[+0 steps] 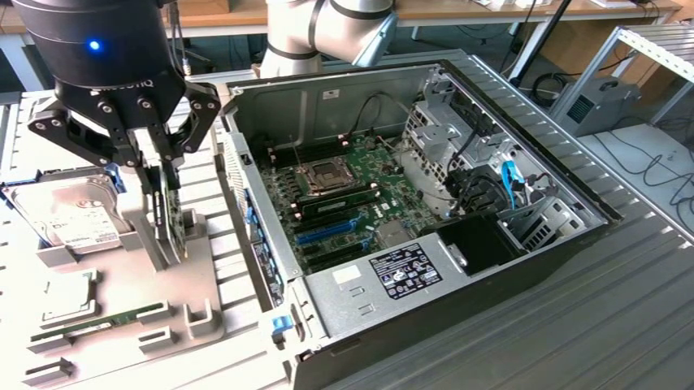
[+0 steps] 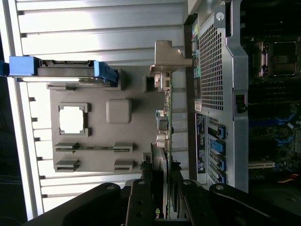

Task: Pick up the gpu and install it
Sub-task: 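Pick up the gpu and move the gpu toward the slot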

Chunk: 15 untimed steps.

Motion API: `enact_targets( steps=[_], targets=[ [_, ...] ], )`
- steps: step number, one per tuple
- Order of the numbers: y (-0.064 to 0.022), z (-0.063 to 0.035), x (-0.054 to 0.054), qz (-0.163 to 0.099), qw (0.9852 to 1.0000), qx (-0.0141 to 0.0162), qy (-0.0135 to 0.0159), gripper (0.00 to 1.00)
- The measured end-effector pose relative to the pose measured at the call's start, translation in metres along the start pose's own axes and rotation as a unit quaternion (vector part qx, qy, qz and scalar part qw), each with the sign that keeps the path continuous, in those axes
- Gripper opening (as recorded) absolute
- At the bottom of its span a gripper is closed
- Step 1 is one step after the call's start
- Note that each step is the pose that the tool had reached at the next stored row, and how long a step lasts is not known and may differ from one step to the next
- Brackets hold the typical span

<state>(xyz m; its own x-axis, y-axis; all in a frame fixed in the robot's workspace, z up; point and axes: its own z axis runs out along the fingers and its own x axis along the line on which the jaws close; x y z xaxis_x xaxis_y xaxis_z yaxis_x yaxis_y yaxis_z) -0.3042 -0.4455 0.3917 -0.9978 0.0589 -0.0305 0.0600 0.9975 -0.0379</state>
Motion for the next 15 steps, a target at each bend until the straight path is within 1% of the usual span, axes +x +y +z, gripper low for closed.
enact_targets(
  steps=[15],
  targets=[
    [-0.0002, -0.0036, -0.0001, 0.0, 1.0, 0.0, 0.0, 0.26]
  ],
)
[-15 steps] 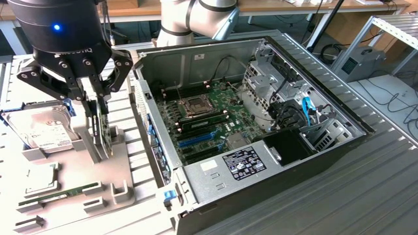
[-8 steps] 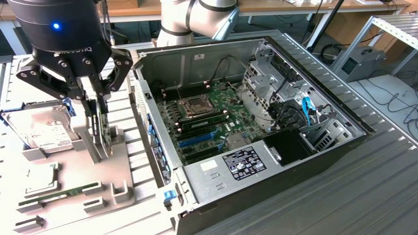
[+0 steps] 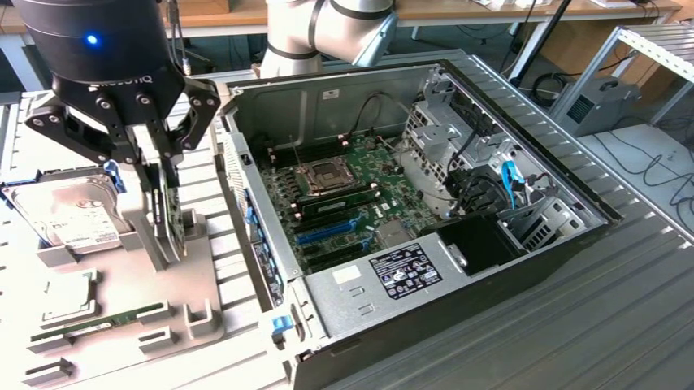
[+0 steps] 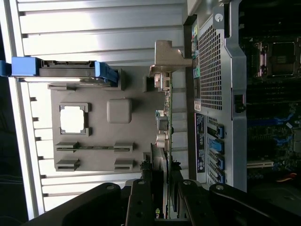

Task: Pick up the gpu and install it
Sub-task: 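Pick up the gpu and move the gpu toward the slot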

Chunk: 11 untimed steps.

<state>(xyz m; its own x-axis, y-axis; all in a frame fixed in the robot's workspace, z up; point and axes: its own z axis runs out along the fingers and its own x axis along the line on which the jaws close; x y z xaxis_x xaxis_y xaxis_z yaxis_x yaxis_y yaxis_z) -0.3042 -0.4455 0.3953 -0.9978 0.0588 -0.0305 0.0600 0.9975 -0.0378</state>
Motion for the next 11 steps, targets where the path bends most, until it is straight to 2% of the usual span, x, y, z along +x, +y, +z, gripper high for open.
enact_targets(
  steps=[11],
  targets=[
    [-0.0001, -0.003, -0.0001, 0.0, 1.0, 0.0, 0.0, 0.26]
  ],
)
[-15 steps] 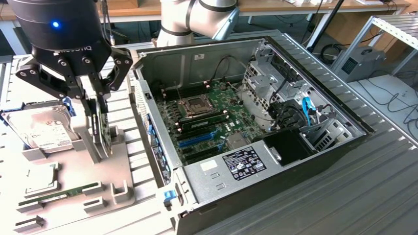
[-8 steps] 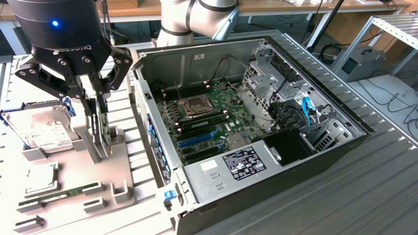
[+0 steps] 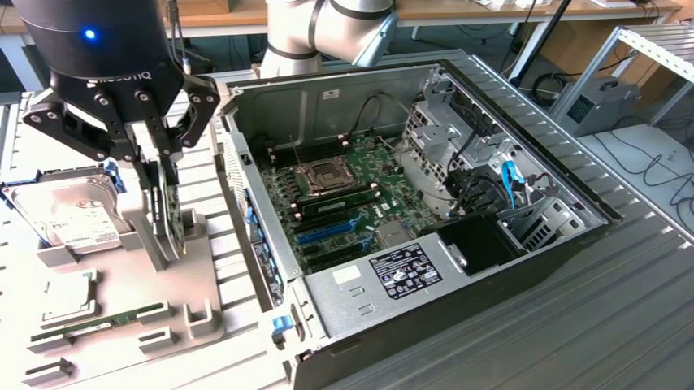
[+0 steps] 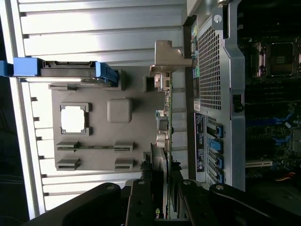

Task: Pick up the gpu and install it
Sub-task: 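Pick up the gpu and move the gpu toward the slot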

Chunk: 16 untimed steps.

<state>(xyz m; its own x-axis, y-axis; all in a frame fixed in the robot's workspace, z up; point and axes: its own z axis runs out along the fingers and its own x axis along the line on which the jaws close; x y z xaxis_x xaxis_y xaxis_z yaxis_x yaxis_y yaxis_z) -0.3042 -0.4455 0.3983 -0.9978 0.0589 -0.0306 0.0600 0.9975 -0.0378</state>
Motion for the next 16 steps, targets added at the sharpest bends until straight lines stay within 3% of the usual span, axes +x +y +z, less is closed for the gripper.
enact_targets(
  steps=[16],
  targets=[
    [-0.0002, -0.0058, -0.0002, 0.0, 1.0, 0.0, 0.0, 0.26]
  ],
)
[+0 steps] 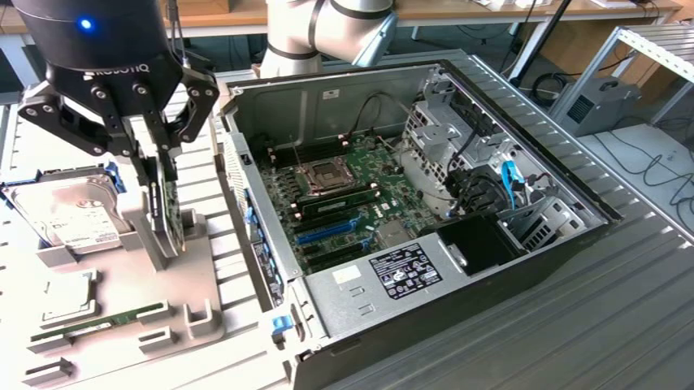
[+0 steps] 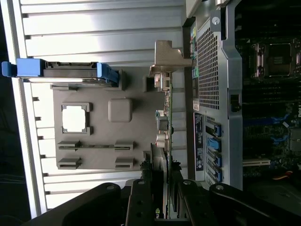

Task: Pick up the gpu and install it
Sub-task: 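Pick up the gpu and move the gpu toward the slot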

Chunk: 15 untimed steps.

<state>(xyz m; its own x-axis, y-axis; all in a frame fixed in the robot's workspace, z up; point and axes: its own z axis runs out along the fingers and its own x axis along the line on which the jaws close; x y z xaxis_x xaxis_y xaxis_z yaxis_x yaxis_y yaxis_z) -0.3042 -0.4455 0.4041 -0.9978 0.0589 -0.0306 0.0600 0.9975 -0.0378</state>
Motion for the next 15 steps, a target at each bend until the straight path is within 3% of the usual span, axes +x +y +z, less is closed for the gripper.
enact_targets(
  steps=[15],
  targets=[
    [-0.0001, -0.0041, -0.0001, 0.0, 1.0, 0.0, 0.0, 0.26]
  ],
)
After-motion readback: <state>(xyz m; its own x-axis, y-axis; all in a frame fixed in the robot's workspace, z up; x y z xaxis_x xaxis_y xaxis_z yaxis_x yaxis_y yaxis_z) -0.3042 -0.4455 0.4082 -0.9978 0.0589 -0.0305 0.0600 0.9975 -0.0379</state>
